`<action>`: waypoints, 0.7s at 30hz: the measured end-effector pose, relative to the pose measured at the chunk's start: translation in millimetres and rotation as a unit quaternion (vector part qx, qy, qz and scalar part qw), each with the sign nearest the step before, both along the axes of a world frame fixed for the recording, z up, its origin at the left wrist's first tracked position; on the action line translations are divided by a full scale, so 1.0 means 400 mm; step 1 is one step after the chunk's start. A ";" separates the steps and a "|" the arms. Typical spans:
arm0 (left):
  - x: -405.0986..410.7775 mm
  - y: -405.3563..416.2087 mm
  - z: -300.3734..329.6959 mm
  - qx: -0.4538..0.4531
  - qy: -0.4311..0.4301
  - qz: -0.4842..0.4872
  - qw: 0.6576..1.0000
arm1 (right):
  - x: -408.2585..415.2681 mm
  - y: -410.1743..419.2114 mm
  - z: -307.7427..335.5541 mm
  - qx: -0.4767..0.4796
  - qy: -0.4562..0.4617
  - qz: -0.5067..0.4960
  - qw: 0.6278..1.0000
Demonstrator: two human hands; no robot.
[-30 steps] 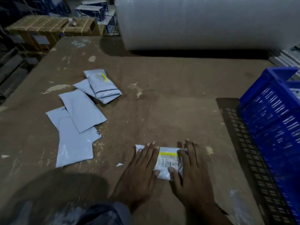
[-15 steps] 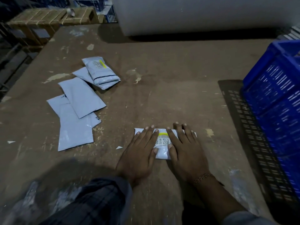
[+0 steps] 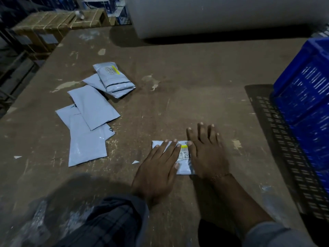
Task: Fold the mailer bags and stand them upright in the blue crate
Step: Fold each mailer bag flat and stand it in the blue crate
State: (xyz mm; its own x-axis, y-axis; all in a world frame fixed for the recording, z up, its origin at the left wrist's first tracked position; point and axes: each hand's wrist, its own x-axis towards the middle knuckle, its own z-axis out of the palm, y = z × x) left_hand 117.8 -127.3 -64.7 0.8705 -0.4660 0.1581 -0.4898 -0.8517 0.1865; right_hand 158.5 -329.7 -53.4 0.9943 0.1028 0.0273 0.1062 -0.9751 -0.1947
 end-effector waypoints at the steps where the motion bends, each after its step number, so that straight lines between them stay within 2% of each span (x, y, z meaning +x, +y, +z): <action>1: 0.001 0.002 -0.002 -0.007 0.005 0.004 1.000 | 0.001 0.011 -0.002 -0.008 -0.014 -0.012 1.000; 5: 0.006 -0.004 -0.002 -0.028 0.026 0.046 0.998 | -0.048 0.008 -0.010 -0.031 -0.039 0.001 0.999; 10: 0.063 -0.091 0.015 -0.039 0.047 0.211 0.976 | -0.043 0.015 -0.009 -0.011 -0.045 0.005 0.999; 14: 0.140 -0.094 0.011 -0.002 0.043 0.231 0.972 | -0.031 0.000 -0.014 -0.024 -0.033 0.018 0.999; 21: 0.086 -0.110 -0.009 0.055 0.009 0.210 0.976 | 0.004 0.016 0.000 -0.010 -0.042 -0.028 0.999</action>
State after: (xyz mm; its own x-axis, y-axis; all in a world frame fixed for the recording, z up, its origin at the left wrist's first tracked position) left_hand 152.4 -171.5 -68.2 0.9907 -0.0800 0.1100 -0.0899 -0.9921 0.0879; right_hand 160.1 -323.2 -53.5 0.9927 0.0495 0.1096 0.0675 -0.9836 -0.1670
